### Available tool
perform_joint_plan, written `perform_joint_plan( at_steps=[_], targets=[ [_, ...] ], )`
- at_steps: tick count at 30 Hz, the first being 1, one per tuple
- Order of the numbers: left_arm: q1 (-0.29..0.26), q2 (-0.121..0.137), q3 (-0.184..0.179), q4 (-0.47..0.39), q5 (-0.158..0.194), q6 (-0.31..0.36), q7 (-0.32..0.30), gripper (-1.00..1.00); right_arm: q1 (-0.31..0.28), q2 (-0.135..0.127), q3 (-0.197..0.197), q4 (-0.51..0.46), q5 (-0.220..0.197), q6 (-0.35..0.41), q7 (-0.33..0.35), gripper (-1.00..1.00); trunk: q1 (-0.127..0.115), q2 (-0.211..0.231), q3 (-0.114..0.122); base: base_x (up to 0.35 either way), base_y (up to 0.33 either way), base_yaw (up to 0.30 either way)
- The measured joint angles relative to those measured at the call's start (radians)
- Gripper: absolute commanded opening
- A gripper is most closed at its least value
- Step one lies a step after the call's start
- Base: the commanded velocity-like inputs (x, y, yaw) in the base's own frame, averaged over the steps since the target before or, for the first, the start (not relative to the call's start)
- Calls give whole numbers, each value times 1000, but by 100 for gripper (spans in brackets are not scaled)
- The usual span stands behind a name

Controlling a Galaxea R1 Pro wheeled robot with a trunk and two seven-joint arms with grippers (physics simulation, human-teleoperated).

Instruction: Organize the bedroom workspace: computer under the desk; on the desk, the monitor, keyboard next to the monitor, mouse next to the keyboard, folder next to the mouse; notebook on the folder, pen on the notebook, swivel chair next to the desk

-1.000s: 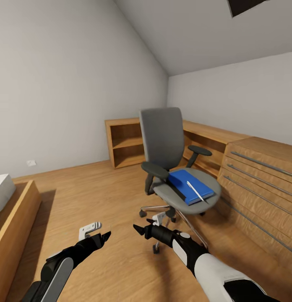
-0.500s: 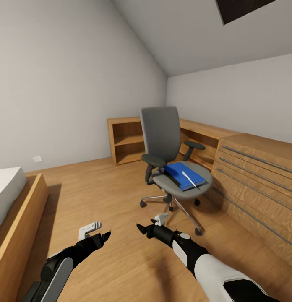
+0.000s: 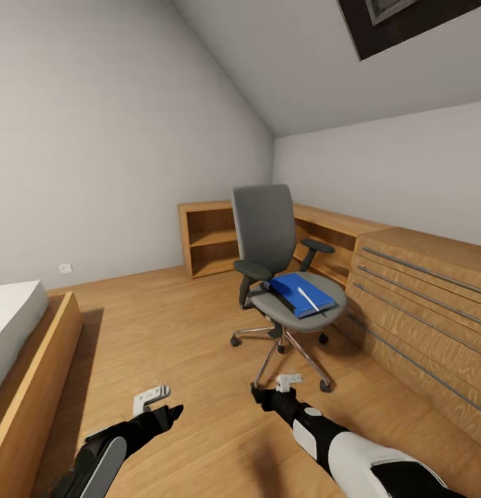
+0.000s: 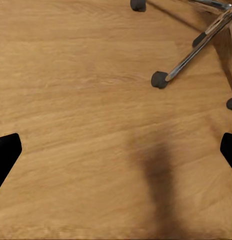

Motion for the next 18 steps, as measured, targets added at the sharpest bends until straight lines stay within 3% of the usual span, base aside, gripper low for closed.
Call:
perform_joint_plan(
  at_steps=[4,5,7,9,10,16,17,18],
  targets=[
    [0,0,-62,106,-63,-13,29,100,34,-29,0,28,-2,-78,-28,100,-15,28,13,-1,0,0],
    [0,-1,-88,147,-106,-37,49,100,64,-41,0,34,-4,-117,-35,100,-19,35,16,0,0,0],
    [0,-2,-108,182,-146,-79,69,100,98,-51,0,38,-5,-152,-40,100,-27,49,22,0,0,0],
    [0,-4,-120,214,-174,-133,84,100,127,-60,0,41,-6,-181,-43,100,-35,63,28,0,0,0],
    [0,-14,-133,289,-203,-251,97,100,160,-77,-2,43,-9,-227,-47,100,-38,70,31,0,0,0],
    [0,-43,-141,393,-221,-373,108,100,191,-90,-2,45,-8,-276,-51,100,-61,112,50,0,0,0],
    [1,-64,-144,446,-225,-410,145,100,218,-98,-2,45,-9,-313,-53,100,-65,119,53,0,0,0],
    [2,-67,-146,454,-226,-414,156,100,224,-99,-2,45,-8,-321,-53,100,-69,126,56,0,0,0]
  ],
)
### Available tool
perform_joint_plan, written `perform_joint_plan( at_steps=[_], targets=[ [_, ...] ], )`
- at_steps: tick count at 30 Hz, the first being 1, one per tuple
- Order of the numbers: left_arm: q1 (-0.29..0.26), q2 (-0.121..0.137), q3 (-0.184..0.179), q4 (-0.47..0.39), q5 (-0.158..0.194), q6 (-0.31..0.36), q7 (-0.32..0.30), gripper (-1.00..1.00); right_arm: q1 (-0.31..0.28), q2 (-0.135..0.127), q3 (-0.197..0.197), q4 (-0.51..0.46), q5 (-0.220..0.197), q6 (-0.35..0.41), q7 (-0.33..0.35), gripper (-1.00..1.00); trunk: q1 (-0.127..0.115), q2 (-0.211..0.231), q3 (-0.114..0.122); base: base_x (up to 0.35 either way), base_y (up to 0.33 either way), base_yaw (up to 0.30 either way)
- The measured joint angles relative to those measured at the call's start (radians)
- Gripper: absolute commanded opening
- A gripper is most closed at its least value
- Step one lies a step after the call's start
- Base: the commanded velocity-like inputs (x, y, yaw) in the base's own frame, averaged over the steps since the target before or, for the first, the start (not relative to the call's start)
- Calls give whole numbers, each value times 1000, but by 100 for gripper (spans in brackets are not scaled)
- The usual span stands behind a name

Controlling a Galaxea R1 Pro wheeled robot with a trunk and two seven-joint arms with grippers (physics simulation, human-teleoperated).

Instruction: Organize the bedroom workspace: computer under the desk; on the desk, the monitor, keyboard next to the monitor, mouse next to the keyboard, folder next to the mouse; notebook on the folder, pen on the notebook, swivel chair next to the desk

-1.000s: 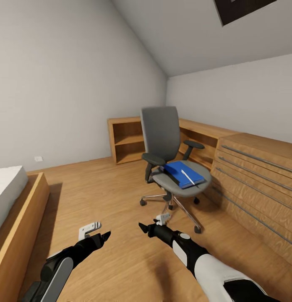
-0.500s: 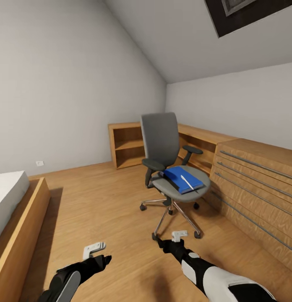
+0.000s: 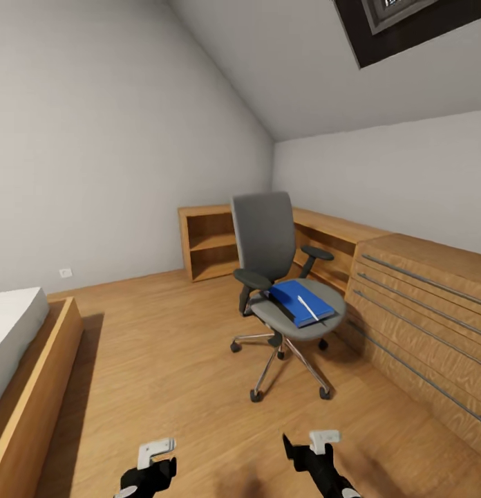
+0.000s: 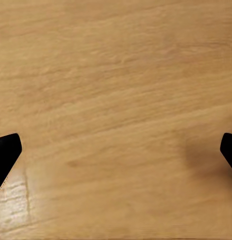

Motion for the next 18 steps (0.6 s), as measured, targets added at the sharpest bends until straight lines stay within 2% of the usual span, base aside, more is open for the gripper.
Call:
perform_joint_plan(
  at_steps=[2,3,6,7,8,12,18],
  targets=[
    [4,-4,-8,9,-1,-5,21,100,9,-1,0,1,0,-15,0,100,-8,14,6,0,0,0],
    [14,-9,-84,81,3,-84,69,100,39,-2,1,1,2,-63,0,100,-11,21,9,0,0,0],
    [16,-10,-118,131,2,-151,71,100,46,-4,1,1,2,-70,0,100,-23,42,19,0,0,-67],
    [18,-10,-154,186,-4,-247,74,100,50,-16,-1,1,1,-74,-1,100,-27,49,22,0,0,-205],
    [18,-9,-164,198,-5,-278,76,100,52,-22,0,2,2,-74,-1,100,-31,56,25,0,0,-216],
    [18,-9,-174,215,-6,-320,79,100,56,-29,1,2,3,-72,-1,100,-46,84,38,-4,0,-237],
    [18,-10,-179,232,-5,-337,82,100,58,-31,2,3,2,-69,-1,100,-69,126,56,-196,0,-255]
  ],
)
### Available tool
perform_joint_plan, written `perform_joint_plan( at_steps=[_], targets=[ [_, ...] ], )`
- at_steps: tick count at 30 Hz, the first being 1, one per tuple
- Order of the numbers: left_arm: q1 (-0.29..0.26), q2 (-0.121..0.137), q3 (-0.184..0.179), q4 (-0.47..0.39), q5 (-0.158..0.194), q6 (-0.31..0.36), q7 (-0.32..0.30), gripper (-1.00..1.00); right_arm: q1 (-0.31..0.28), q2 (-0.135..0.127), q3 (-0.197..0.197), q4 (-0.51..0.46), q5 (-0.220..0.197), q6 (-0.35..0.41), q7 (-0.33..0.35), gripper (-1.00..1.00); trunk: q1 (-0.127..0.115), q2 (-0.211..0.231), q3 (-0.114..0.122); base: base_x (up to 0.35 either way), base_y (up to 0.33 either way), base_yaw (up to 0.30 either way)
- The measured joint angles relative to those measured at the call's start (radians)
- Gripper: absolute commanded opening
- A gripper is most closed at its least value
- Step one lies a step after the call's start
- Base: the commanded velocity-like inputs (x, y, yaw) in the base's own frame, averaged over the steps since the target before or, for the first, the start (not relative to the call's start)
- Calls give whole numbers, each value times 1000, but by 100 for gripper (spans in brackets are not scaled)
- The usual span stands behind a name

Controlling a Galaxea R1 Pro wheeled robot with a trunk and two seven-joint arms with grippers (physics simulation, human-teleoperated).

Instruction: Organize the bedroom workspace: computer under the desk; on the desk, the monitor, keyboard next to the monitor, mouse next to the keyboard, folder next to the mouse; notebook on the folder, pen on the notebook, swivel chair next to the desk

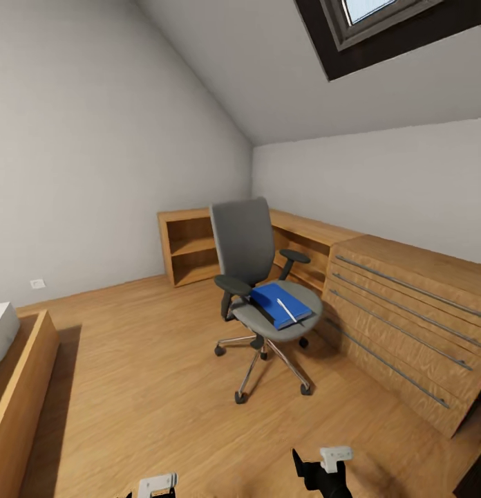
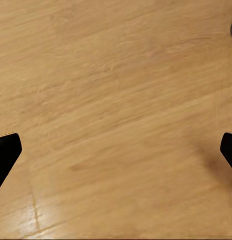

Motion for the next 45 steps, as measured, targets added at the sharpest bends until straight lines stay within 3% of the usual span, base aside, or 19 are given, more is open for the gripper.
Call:
perform_joint_plan(
  at_steps=[21,45],
  targets=[
    [0,0,-5,30,2,-4,-4,100,0,-8,-2,1,-6,0,-38,100,-80,147,66,-330,0,-259],
    [0,1,-3,31,7,-3,-5,100,0,9,-2,1,-3,-5,-50,100,-172,315,171,-341,0,54]
  ],
)
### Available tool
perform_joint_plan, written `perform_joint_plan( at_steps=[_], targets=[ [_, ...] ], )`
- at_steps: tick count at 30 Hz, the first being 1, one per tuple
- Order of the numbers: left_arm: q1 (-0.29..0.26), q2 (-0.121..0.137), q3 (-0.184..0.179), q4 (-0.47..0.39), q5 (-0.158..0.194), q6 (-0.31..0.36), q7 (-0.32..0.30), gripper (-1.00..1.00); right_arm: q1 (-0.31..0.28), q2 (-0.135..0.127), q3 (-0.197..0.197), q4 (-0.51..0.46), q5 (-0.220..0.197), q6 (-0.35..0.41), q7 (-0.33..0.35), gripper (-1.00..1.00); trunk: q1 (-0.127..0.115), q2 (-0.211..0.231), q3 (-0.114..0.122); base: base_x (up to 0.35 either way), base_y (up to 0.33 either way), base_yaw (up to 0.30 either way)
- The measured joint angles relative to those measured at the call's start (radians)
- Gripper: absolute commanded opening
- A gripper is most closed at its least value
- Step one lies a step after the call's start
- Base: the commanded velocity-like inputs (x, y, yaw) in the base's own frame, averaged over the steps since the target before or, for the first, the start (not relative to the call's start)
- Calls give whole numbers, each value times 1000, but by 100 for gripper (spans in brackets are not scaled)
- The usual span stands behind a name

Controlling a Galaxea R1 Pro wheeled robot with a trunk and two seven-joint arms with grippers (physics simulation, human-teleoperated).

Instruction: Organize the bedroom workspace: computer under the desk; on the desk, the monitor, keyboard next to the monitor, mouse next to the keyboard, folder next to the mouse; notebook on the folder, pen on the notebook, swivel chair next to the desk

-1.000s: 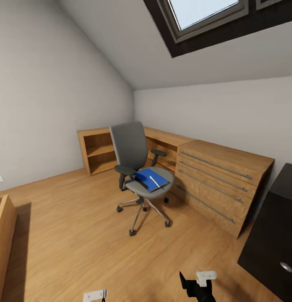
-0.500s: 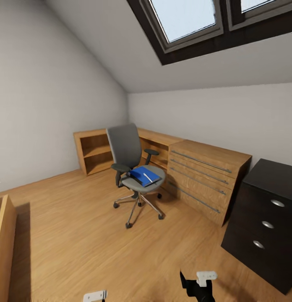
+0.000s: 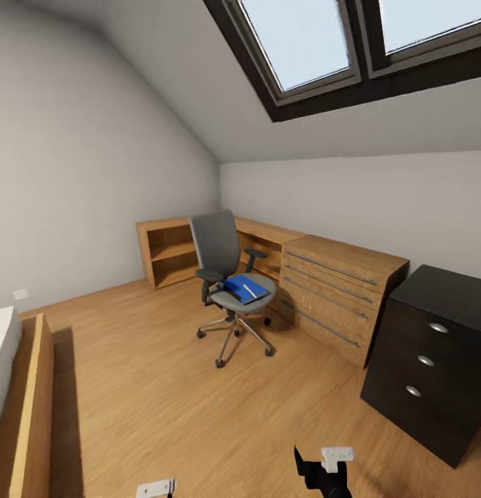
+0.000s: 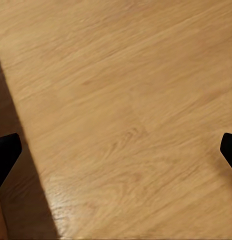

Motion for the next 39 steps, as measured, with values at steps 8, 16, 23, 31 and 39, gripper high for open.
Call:
perform_joint_plan(
  at_steps=[8,16,23,31,39],
  targets=[
    [0,0,2,1,1,0,0,100,0,0,0,0,0,-1,0,100,-31,56,36,-341,0,-94],
    [0,1,4,1,1,-1,0,100,0,-4,-1,0,-1,-2,0,100,-62,112,69,-268,0,-220],
    [0,1,4,0,1,-1,2,100,0,-7,-1,0,-1,-2,0,100,-89,161,96,-50,0,-264],
    [0,1,5,1,1,-1,2,100,0,-8,-1,0,-1,-2,0,100,-119,217,125,-70,5,-284],
    [-1,2,8,1,2,-3,0,100,0,-7,-2,0,-2,-1,0,100,-150,273,151,-285,58,-298]
  ],
)
